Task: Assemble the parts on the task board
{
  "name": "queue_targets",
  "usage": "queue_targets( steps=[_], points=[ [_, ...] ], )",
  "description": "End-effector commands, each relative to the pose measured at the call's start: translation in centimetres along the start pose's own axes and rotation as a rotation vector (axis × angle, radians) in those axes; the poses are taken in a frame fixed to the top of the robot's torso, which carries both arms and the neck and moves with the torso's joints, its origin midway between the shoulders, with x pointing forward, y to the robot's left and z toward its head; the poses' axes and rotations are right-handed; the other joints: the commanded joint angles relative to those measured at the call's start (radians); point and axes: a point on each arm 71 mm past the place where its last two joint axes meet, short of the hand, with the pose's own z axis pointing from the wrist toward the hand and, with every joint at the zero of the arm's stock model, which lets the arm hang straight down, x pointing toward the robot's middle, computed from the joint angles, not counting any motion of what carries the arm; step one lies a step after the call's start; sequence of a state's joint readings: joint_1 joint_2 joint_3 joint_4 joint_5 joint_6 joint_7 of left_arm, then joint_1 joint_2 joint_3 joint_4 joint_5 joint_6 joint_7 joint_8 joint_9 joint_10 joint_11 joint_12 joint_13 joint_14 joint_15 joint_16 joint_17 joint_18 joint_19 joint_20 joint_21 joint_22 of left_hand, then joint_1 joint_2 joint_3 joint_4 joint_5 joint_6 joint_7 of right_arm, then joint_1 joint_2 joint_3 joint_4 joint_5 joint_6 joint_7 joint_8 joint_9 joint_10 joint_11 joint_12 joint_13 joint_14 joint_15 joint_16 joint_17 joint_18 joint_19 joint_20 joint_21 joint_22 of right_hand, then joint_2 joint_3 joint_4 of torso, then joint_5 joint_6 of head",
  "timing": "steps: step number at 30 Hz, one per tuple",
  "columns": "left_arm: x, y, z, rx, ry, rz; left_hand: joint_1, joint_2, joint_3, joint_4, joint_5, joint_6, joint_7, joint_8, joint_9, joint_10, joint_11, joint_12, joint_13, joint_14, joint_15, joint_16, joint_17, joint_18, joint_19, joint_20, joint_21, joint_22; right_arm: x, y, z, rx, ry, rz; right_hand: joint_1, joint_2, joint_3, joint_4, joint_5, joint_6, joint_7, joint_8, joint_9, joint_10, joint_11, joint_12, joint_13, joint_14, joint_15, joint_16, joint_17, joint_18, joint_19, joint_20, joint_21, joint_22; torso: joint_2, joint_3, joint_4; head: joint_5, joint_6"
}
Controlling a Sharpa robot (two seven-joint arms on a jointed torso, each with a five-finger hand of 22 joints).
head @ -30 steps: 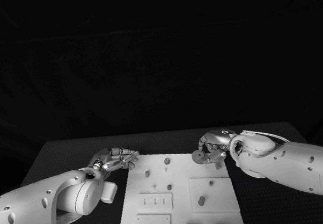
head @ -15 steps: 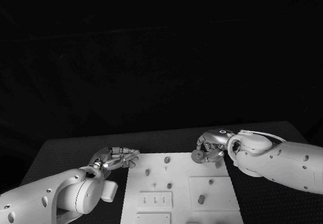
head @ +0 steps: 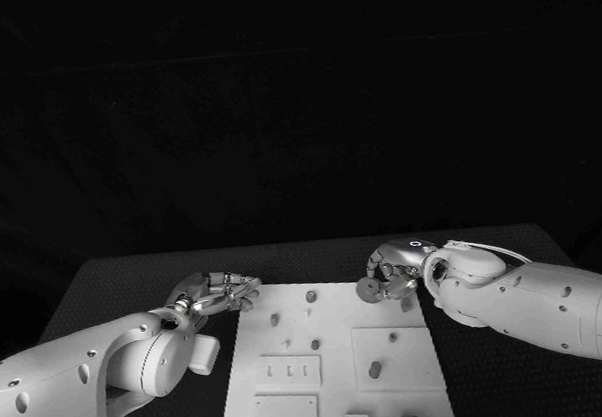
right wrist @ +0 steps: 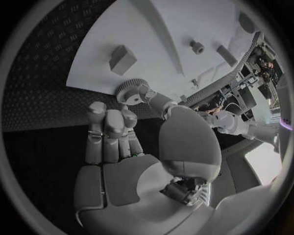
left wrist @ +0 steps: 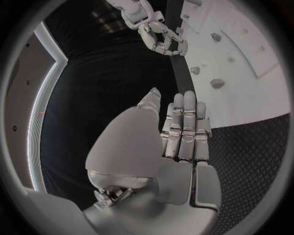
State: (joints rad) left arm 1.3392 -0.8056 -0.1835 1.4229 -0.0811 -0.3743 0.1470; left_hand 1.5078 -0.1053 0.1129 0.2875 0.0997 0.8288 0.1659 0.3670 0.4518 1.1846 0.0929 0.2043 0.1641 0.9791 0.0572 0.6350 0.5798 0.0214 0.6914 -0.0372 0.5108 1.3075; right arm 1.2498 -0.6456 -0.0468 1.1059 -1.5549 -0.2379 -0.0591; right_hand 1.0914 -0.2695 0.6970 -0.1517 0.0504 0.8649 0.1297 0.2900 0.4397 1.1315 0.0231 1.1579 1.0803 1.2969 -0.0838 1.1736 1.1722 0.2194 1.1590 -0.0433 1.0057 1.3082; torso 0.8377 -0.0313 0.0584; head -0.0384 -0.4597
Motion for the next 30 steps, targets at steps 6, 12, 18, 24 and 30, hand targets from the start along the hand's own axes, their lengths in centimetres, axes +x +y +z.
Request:
queue_targets(
  steps=[6, 12, 18, 24, 30],
  points=[
    [0.2, -0.2, 0.0, 0.012, 0.019, -0.006, 0.009, 0.003, -0.007, 0.001, -0.006, -0.001, 0.008, -0.005, 0.002, -0.002, 0.009, -0.007, 0.002, -0.006, 0.002, 0.006, -0.002, -0.007, 0.003, -0.004, 0.003, 0.000, 0.6, 0.5, 0.1, -0.018, 0.014, 0.011, 0.007, 0.009, 0.016, 0.006, 0.000, 0.021, 0.005, 0.004, 0.002, -0.007, -0.002, 0.008, -0.003, 0.002, -0.004, 0.006, 0.002, 0.042, -0.003, -0.008, 0.008, 0.019, 0.000, 0.0011, -0.0007, 0.002, -0.003],
    [0.1, -0.1, 0.0, 0.010, 0.019, -0.006, 0.009, 0.003, -0.007, 0.001, -0.006, -0.001, 0.007, -0.005, 0.002, -0.002, 0.009, -0.007, 0.002, -0.006, 0.002, 0.006, -0.002, -0.007, 0.003, -0.004, 0.003, 0.000, 0.8, 0.5, 0.2, -0.014, 0.024, 0.007, 0.009, 0.011, 0.020, 0.008, -0.001, 0.031, 0.004, 0.010, 0.005, -0.006, -0.003, 0.010, -0.005, 0.003, -0.004, 0.007, 0.002, 0.042, -0.003, -0.008, 0.011, 0.019, 0.000, 0.0010, -0.0009, 0.002, -0.006],
    [0.2, -0.1, -0.1, 0.009, 0.027, -0.008, 0.009, 0.003, -0.007, 0.001, -0.006, -0.001, 0.007, -0.006, 0.002, -0.002, 0.009, -0.007, 0.002, -0.006, 0.002, 0.006, -0.002, -0.007, 0.003, -0.004, 0.003, 0.000, 1.7, 0.5, 0.2, -0.009, 0.039, 0.001, 0.022, 0.016, 0.030, 0.004, -0.001, 0.064, -0.004, 0.028, 0.015, -0.002, -0.010, 0.016, -0.008, 0.006, -0.011, 0.012, 0.004, 0.042, 0.000, -0.012, 0.018, 0.018, 0.001, 0.0001, -0.0013, 0.004, -0.008],
    [0.2, -0.1, -0.1, 0.009, 0.026, -0.007, 0.009, 0.003, -0.008, 0.001, -0.006, -0.001, 0.008, -0.006, 0.002, -0.002, 0.009, -0.008, 0.002, -0.006, 0.002, 0.006, -0.002, -0.007, 0.002, -0.004, 0.003, 0.000, 2.2, 0.7, 0.2, -0.014, 0.038, -0.017, 0.031, 0.017, 0.038, -0.002, -0.001, 0.089, -0.013, 0.042, 0.024, 0.003, -0.019, 0.019, -0.013, 0.008, -0.019, 0.017, 0.007, 0.042, 0.004, -0.015, 0.022, 0.017, 0.000, 0.0013, -0.0007, 0.004, -0.011],
    [0.1, -0.1, -0.1, 0.011, 0.030, -0.008, 0.010, 0.004, -0.008, 0.000, -0.006, -0.001, 0.008, -0.006, 0.003, -0.002, 0.009, -0.008, 0.002, -0.006, 0.002, 0.006, -0.002, -0.007, 0.002, -0.004, 0.003, 0.000, 2.2, 0.8, 0.2, -0.020, 0.017, -0.039, 0.038, 0.024, 0.053, -0.001, -0.002, 0.120, -0.024, 0.058, 0.036, 0.010, -0.029, 0.020, -0.018, 0.015, -0.027, 0.028, 0.017, 0.042, 0.007, -0.017, 0.027, 0.016, 0.000, 0.0007, -0.0004, 0.002, -0.013]
  ],
)
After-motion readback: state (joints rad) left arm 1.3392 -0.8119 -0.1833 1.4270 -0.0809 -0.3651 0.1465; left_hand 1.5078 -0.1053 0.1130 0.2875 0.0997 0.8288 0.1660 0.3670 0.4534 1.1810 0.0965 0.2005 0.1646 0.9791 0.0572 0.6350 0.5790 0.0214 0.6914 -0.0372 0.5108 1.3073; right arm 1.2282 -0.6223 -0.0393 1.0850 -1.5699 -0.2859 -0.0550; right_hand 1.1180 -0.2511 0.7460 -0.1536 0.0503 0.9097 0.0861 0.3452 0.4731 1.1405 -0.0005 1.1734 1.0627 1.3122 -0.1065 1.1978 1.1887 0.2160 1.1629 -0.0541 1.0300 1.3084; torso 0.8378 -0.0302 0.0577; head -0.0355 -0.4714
